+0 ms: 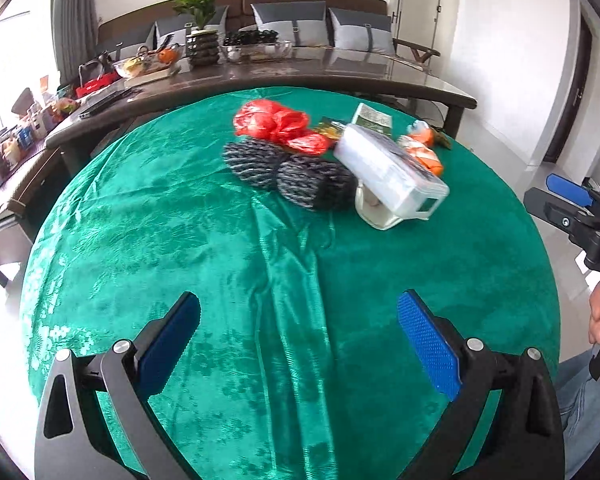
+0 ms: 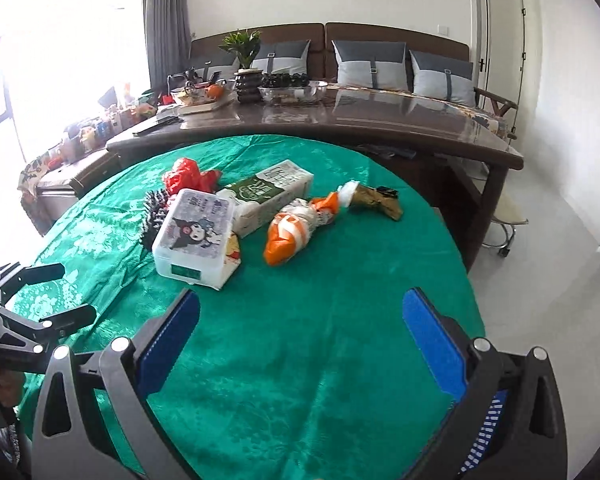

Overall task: Collect trash
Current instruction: 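Return both tools over the table toward the remaining trash, then grasp the clear cartoon box with the right tool while the left tool grasps the black mesh bundle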

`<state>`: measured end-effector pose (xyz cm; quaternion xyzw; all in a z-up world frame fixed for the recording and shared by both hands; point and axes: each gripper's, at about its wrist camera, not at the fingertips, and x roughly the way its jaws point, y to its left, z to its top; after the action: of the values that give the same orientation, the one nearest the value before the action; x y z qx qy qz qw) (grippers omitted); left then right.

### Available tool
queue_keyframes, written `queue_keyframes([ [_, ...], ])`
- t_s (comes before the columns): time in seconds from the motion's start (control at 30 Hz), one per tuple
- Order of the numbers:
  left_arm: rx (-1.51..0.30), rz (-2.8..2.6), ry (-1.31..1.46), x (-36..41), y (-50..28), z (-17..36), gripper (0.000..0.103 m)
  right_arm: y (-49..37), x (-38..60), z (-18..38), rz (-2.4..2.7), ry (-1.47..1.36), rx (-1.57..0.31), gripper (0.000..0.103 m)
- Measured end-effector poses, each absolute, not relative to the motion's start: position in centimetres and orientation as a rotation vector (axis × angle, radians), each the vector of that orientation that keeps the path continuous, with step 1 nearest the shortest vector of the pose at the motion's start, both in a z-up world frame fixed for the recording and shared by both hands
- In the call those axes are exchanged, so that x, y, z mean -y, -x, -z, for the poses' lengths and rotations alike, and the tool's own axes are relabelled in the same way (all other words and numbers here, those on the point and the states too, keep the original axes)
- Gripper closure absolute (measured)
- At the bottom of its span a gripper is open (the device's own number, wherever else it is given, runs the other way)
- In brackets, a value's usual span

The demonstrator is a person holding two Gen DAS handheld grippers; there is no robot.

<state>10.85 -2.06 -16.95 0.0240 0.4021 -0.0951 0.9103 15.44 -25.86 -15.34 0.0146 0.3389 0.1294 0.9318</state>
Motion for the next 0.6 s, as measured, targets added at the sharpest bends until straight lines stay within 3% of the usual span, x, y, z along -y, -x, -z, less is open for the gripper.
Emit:
queue_keyframes([
  [0.4, -0.846, 0.138, -0.065, -0.3, -11.6, 17.6, 0.005, -22.9, 18.7, 17.1, -0.443, -0.146, -0.903, 0.005],
  [0.43, -0.847, 0.138, -0.068, -0.2, -11.8, 17.6, 0.005, -23.0, 18.7, 17.4, -0.454, -0.161, -0.925, 0.007],
  [0.5, -0.849, 0.141, -0.069, -0.1, -11.9, 17.8, 0.005, -22.9, 18.2, 17.8, -0.472, -0.144, -0.948, 0.042],
  [0.6, -0.852, 0.146, -0.058, 0.1, -12.2, 17.9, 0.005, -21.8, 18.1, 17.4, -0.461, -0.099, -0.935, 0.042],
])
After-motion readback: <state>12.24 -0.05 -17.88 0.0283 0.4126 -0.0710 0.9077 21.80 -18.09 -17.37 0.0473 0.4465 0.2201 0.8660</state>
